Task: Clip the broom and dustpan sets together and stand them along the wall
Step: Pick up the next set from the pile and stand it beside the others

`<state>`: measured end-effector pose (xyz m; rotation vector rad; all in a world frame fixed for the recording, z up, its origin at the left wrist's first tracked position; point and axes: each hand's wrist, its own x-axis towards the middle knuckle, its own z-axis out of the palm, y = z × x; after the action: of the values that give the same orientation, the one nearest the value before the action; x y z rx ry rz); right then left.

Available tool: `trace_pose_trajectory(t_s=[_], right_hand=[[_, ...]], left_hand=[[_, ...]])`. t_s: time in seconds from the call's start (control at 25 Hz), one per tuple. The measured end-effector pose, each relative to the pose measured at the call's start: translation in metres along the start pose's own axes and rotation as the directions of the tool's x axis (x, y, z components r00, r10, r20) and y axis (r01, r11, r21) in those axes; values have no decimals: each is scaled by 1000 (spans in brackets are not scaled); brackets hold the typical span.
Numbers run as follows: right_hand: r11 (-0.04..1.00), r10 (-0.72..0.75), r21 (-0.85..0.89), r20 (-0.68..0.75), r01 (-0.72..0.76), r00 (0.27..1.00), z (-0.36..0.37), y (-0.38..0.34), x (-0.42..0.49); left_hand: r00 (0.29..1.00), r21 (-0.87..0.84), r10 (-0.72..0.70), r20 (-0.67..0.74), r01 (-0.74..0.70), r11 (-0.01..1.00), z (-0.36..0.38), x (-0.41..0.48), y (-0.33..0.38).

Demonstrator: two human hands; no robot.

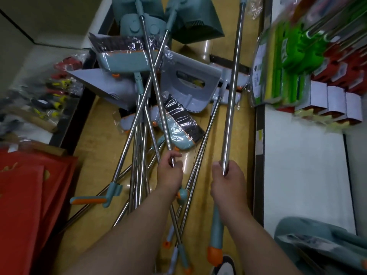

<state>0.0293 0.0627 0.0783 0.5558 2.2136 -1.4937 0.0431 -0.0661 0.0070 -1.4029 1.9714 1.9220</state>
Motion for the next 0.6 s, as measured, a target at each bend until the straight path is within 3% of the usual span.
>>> trace_pose_trajectory(t_s=[0.16, 0.36, 0.6], right_hand=[[997, 59, 46, 62, -62, 996, -18, -36, -36], [997, 46, 57, 57, -50, 997, -15, -118, -87], [988, 10, 150, 145, -32, 989, -57, -268, -161]], left_hand=[[977, 48, 205, 52, -208, 977, -28, -22, 73], [959, -20, 282, 31, -281, 959, -78, -68, 195], [964, -182, 232, 127, -207, 961, -169, -156, 357]])
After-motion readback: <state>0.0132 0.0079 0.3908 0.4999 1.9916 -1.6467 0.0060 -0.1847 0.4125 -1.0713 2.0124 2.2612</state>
